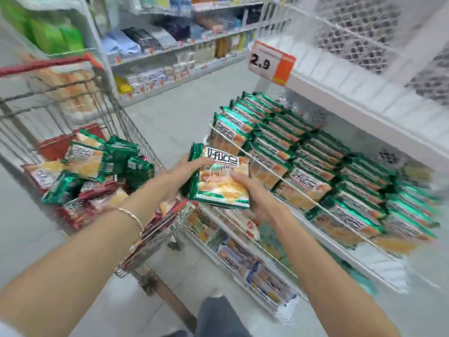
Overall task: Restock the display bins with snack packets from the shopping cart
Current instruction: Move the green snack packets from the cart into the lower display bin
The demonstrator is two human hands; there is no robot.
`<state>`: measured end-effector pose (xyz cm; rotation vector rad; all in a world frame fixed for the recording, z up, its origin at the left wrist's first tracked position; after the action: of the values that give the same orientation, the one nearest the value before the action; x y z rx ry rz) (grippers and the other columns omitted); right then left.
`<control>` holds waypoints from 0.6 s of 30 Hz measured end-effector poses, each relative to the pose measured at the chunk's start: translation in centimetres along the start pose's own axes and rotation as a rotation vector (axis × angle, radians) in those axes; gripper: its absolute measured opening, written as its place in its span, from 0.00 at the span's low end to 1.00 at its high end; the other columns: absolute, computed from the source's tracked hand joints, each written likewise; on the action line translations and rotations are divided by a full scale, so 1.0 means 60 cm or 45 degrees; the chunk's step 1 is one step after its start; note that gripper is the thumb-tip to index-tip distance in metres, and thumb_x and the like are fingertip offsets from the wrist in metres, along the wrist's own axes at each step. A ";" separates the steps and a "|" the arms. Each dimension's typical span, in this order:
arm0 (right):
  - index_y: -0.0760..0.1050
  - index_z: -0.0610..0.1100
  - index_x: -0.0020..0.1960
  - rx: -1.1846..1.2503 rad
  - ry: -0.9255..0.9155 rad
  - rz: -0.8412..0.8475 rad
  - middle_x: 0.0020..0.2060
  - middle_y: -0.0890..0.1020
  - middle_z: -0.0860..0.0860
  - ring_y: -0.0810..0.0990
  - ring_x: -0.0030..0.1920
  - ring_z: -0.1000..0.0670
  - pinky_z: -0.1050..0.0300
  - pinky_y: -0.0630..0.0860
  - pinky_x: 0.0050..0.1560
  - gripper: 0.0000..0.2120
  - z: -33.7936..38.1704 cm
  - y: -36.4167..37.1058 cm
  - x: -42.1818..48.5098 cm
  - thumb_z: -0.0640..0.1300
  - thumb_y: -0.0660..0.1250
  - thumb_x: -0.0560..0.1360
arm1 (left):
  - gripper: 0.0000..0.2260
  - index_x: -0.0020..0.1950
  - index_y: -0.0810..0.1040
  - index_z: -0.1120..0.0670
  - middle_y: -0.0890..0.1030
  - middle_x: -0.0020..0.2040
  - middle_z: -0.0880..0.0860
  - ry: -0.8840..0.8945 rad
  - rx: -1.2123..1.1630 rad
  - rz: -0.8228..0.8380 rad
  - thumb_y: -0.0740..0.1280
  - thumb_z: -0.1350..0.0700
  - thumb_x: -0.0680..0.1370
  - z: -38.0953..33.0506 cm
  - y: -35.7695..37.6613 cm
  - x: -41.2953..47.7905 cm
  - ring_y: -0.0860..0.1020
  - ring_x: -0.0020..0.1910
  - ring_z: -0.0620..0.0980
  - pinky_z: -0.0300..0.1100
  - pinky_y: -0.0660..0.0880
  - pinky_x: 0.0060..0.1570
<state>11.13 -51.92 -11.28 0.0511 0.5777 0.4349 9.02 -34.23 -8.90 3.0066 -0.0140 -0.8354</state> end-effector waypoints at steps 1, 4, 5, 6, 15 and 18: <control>0.79 0.45 0.55 0.024 -0.025 -0.097 0.42 0.87 0.49 0.85 0.40 0.49 0.52 0.82 0.47 0.17 0.005 -0.054 -0.030 0.53 0.74 0.72 | 0.46 0.74 0.63 0.48 0.78 0.66 0.54 0.026 0.051 0.073 0.76 0.32 0.62 -0.021 0.060 0.009 0.79 0.60 0.57 0.60 0.75 0.63; 0.69 0.47 0.67 0.185 -0.152 -0.402 0.46 0.86 0.48 0.86 0.42 0.48 0.51 0.83 0.44 0.35 0.014 -0.216 -0.126 0.51 0.80 0.65 | 0.57 0.78 0.56 0.40 0.69 0.75 0.54 0.037 0.204 0.286 0.76 0.26 0.55 -0.061 0.239 0.037 0.72 0.69 0.59 0.63 0.68 0.68; 0.65 0.47 0.71 0.227 -0.179 -0.486 0.48 0.86 0.48 0.86 0.42 0.49 0.52 0.83 0.42 0.40 0.011 -0.268 -0.157 0.51 0.80 0.64 | 0.59 0.79 0.53 0.40 0.65 0.77 0.54 0.020 0.247 0.325 0.76 0.26 0.55 -0.068 0.297 0.042 0.69 0.72 0.60 0.64 0.65 0.70; 0.62 0.47 0.74 0.244 -0.192 -0.562 0.50 0.85 0.47 0.86 0.42 0.49 0.54 0.82 0.41 0.45 0.008 -0.314 -0.193 0.51 0.80 0.64 | 0.58 0.80 0.50 0.41 0.61 0.79 0.53 0.025 0.285 0.365 0.74 0.26 0.58 -0.072 0.355 0.049 0.65 0.75 0.59 0.64 0.62 0.72; 0.61 0.46 0.75 0.237 -0.314 -0.926 0.53 0.85 0.47 0.87 0.46 0.49 0.55 0.82 0.42 0.54 -0.045 -0.675 -0.449 0.53 0.83 0.55 | 0.40 0.73 0.69 0.52 0.70 0.73 0.48 0.190 0.790 0.731 0.67 0.27 0.70 -0.116 0.793 0.029 0.71 0.69 0.52 0.49 0.67 0.72; 0.63 0.47 0.74 0.127 -0.279 -0.953 0.57 0.83 0.42 0.86 0.50 0.44 0.46 0.83 0.49 0.60 -0.068 -0.729 -0.460 0.57 0.87 0.49 | 0.48 0.81 0.54 0.57 0.59 0.80 0.57 0.189 1.069 0.813 0.70 0.34 0.72 -0.084 0.846 0.054 0.62 0.77 0.57 0.48 0.62 0.74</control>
<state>5.05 -103.30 -7.71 -0.0241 0.3649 -0.3247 14.24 -84.91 -5.12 3.3334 -1.5795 -0.6161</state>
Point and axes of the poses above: each hand's wrist, its own x-axis towards the middle knuckle, its own y-axis out of the palm, z = x × y, the point moved 7 cm from there along x, towards the middle knuckle
